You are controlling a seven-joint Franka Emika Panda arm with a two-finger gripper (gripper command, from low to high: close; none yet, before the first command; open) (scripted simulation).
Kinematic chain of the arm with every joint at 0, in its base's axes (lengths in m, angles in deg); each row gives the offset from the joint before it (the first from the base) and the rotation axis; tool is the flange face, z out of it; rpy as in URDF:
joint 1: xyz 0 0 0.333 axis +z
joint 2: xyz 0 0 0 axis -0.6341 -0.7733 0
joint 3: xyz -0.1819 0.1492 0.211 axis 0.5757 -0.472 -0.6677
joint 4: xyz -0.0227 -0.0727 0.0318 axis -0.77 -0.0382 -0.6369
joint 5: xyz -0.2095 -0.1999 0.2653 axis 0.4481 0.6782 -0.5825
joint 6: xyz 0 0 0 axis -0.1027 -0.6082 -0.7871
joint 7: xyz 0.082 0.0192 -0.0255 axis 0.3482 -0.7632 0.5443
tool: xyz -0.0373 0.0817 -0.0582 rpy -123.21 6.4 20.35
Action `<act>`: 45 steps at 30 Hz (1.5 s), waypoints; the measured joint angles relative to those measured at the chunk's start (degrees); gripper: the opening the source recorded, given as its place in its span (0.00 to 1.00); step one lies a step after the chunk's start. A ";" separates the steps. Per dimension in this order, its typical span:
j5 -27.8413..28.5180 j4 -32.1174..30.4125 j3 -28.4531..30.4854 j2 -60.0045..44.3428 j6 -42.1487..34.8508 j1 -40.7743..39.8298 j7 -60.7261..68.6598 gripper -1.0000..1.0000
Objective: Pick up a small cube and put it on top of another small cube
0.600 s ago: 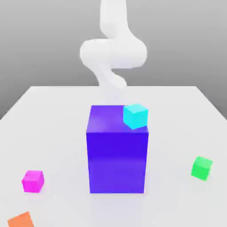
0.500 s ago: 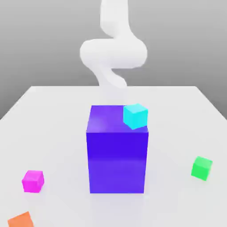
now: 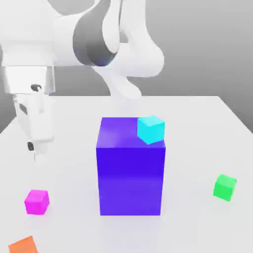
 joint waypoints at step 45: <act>8.27 -0.23 -17.30 -1.63 6.05 25.06 -26.46 0.00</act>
